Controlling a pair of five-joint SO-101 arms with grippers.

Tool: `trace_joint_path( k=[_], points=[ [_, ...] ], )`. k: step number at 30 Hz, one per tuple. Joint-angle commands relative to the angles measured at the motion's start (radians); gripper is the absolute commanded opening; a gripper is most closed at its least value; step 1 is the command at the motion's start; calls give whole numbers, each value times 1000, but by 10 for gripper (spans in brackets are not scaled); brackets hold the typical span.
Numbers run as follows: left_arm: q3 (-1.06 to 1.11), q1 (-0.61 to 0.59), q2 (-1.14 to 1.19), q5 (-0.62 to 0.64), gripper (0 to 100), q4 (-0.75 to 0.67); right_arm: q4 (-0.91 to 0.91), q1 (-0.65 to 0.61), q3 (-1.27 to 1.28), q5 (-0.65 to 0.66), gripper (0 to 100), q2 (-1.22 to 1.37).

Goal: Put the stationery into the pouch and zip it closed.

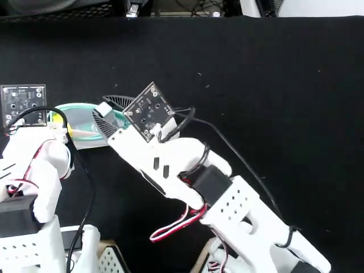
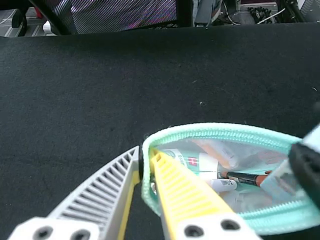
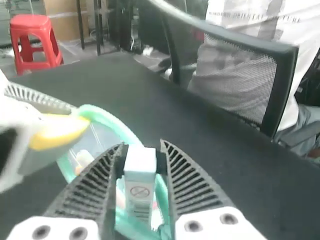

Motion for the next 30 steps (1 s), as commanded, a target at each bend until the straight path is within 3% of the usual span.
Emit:
trace_joint_path(
  k=[1,4,10,22,30],
  points=[
    [120,19,29,-11,30,15,-26,0,18,-6,15,-2],
    [120,19,29,-11,31,15,-25,3,22,-3,30,-2],
    [122,18,29,-11,31,15,-17,11,22,-6,281,-2],
    [124,18,29,-11,32,14,253,48,-186,3,243,-85],
    [124,18,29,-11,32,14,288,324,-84,-6,241,-239]
  ],
)
